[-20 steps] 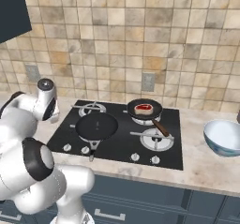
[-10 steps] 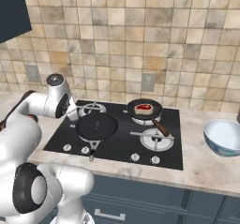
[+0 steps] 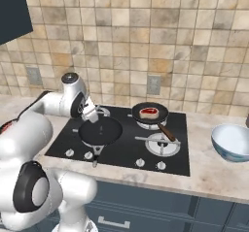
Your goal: Place one of the steaks on the plate and the other in the bowl. Then place the bowl in the fridge.
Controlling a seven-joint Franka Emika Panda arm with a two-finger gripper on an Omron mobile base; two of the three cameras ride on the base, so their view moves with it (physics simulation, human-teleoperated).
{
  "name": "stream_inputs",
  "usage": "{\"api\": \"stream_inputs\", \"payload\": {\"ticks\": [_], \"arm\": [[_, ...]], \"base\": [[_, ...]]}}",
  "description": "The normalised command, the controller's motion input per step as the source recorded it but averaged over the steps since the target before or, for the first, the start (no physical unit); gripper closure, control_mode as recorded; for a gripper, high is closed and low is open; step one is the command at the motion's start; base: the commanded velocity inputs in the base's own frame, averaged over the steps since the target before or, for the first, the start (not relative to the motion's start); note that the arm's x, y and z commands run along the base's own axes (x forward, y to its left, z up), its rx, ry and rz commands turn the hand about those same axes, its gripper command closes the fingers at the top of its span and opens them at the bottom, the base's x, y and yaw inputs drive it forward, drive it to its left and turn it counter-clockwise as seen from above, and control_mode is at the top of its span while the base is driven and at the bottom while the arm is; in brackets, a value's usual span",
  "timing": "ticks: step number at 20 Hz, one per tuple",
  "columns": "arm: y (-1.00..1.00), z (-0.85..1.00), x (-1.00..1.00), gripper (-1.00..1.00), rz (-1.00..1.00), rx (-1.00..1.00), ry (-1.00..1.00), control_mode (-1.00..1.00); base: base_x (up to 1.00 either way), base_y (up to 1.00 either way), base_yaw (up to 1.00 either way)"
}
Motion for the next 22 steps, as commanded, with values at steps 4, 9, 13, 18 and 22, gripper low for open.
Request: {"api": "stream_inputs", "payload": {"ticks": [4,9,13,18,22], "arm": [[-0.90,0.00,0.58,-1.00,0.00,0.19,0.05,-1.00],[-0.92,0.00,0.44,-1.00,0.00,0.21,0.00,-1.00],[-0.57,0.00,0.39,-1.00,0.00,0.05,0.01,-1.00],[-0.16,0.00,0.33,-1.00,0.00,-0.01,0.08,-1.00],[-0.23,-0.08,0.31,-1.00,0.00,0.00,0.08,-1.00]], "base": [[0.00,0.00,0.00],[0.00,0.00,0.00],[0.00,0.00,0.00],[0.00,0.00,0.00],[0.00,0.00,0.00]]}}
